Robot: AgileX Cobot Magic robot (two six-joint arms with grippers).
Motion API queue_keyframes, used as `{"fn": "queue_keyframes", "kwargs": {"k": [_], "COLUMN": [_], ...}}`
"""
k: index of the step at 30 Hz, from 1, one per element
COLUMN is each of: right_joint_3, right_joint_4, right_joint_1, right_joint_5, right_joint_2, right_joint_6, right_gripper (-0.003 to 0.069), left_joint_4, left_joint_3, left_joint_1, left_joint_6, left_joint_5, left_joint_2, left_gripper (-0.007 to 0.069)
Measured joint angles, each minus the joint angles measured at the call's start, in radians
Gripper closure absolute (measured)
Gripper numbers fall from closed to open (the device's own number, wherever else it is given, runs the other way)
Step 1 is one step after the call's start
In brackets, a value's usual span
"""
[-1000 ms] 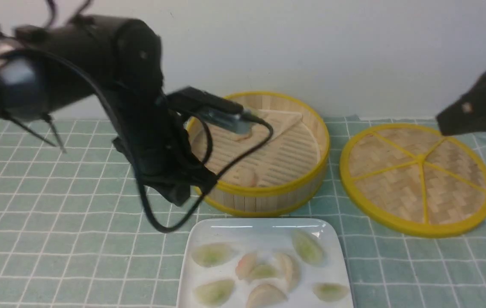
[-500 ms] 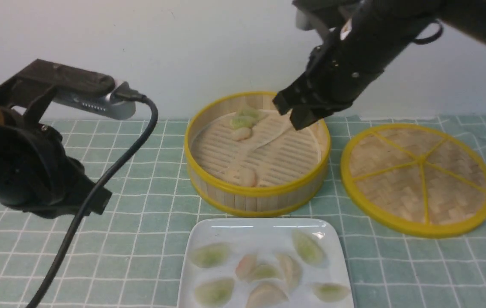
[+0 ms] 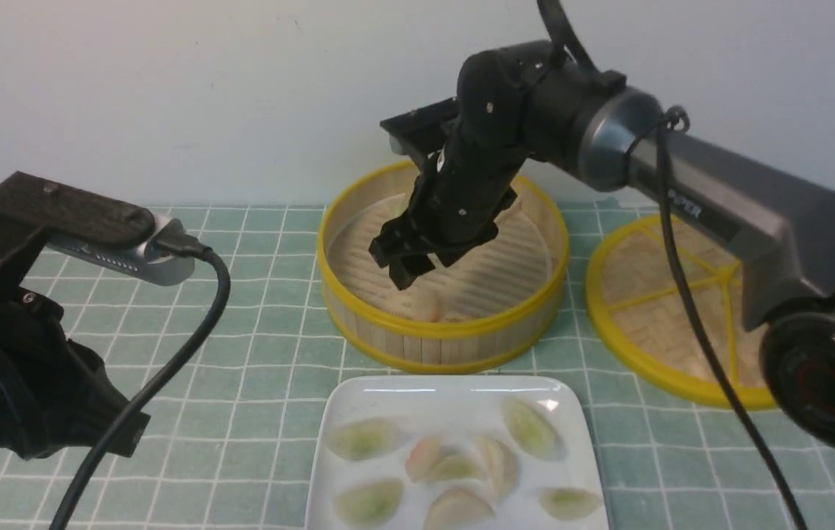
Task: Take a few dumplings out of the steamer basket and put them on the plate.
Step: Use the right arm to grab a dumpling from inside the steamer
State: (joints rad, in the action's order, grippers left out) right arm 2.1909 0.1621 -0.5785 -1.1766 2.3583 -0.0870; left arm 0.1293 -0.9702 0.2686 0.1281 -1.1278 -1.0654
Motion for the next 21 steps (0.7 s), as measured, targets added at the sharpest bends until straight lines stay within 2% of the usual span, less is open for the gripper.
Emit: {"fn": "queue_keyframes", "kwargs": {"k": [5, 6, 10, 17, 20, 21], "right_joint_3": [0.009, 0.010, 0.043, 0.123, 0.079, 0.000], "right_joint_4": [-0.026, -0.030, -0.036, -0.068, -0.067, -0.050], "right_joint_1": [-0.001, -0.001, -0.001, -0.001, -0.001, -0.001], "right_joint_5": [-0.001, -0.017, -0.056, -0.067, -0.066, -0.066], "right_joint_2": [0.057, 0.071, 0.074, -0.049, -0.181, -0.259], "right_joint_6": [0.014, 0.024, 0.021, 0.023, 0.036, 0.042], "right_gripper": [0.0210, 0.0251, 0.0497, 0.0480, 0.0480, 0.0480], "left_joint_4": [-0.029, -0.034, -0.039, -0.040, -0.041, -0.043], "left_joint_3": [0.001, 0.001, 0.001, 0.001, 0.001, 0.001], "left_joint_1": [0.000, 0.000, 0.000, 0.000, 0.000, 0.000], "left_joint_6": [0.000, 0.000, 0.000, 0.000, 0.000, 0.000], "left_joint_5": [0.000, 0.000, 0.000, 0.004, 0.007, 0.007], "left_joint_2": [0.000, 0.000, 0.000, 0.000, 0.000, 0.000], "left_gripper": [0.0631, 0.0631, 0.0631, 0.0631, 0.0631, 0.0631]}}
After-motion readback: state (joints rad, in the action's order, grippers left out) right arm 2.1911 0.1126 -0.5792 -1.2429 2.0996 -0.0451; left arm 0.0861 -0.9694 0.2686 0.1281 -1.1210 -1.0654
